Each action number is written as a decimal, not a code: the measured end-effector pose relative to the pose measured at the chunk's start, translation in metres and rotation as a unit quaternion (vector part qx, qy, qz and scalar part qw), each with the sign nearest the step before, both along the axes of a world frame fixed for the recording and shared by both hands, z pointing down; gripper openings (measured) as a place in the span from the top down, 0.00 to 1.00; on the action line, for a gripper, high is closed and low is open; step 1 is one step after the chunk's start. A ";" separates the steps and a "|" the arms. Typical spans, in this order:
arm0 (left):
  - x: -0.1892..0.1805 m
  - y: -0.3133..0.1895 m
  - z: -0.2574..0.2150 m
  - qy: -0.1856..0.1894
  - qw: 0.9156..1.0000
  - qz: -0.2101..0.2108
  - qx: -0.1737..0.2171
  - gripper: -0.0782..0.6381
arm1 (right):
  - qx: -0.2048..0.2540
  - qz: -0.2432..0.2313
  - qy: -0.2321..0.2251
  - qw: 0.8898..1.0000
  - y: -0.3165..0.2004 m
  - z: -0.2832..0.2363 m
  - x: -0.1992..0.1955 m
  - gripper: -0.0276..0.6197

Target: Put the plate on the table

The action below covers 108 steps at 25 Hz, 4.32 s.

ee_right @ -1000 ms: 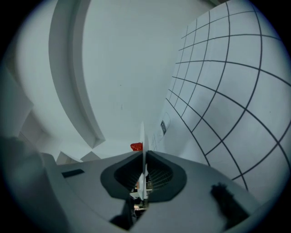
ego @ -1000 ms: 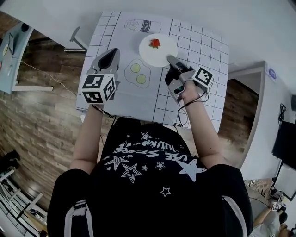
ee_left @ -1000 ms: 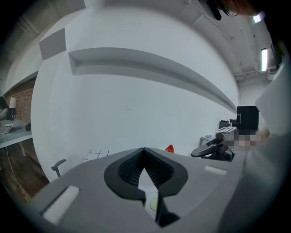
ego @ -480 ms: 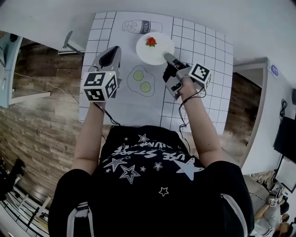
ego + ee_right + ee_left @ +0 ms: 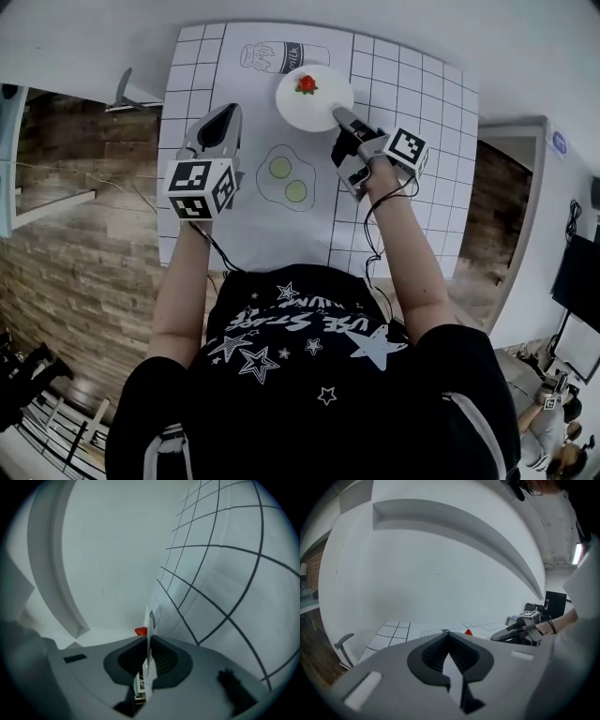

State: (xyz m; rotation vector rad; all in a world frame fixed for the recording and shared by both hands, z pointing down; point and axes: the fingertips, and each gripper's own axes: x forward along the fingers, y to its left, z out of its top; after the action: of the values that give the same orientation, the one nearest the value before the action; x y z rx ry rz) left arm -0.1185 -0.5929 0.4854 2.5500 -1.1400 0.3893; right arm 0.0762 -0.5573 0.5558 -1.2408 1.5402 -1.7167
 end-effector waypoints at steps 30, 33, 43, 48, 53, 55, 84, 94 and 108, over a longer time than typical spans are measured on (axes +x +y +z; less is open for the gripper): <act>0.011 0.011 0.034 0.028 0.998 0.033 -0.052 0.88 | -0.082 -0.016 0.169 0.982 -0.021 0.034 0.013 0.92; 0.009 0.010 0.034 0.031 0.998 0.031 -0.051 0.88 | -0.093 -0.024 0.190 0.977 -0.019 0.037 0.012 0.89; 0.006 0.014 0.028 0.033 0.998 0.029 -0.047 0.88 | -0.113 -0.043 0.252 0.960 -0.017 0.037 0.012 0.79; 0.010 0.018 0.021 0.030 0.998 0.037 -0.037 0.88 | -0.122 -0.032 0.263 0.956 -0.008 0.036 0.021 0.79; 0.011 0.023 0.014 0.033 0.998 0.036 -0.031 0.88 | -0.093 -0.020 0.244 0.965 0.000 0.025 0.025 0.79; 0.012 0.026 0.009 0.032 0.999 0.035 -0.026 0.88 | -0.069 -0.020 0.226 0.971 0.005 0.018 0.019 0.81; 0.094 0.157 -0.066 0.017 0.998 0.024 0.049 0.88 | 0.163 -0.113 0.229 0.953 0.134 -0.100 0.049 0.93; 0.119 0.213 -0.070 0.014 0.998 -0.012 0.061 0.88 | 0.194 -0.170 0.230 0.938 0.180 -0.105 0.066 0.93; 0.114 0.258 -0.066 0.002 0.998 -0.015 0.060 0.88 | 0.214 -0.214 0.234 0.924 0.216 -0.096 0.043 0.93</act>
State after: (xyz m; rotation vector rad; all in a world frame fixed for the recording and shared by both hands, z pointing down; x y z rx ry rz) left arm -0.0044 -0.3349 0.4198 2.6308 -1.2346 0.3170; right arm 0.1190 -0.3417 0.4593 -1.1878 2.4655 -1.2395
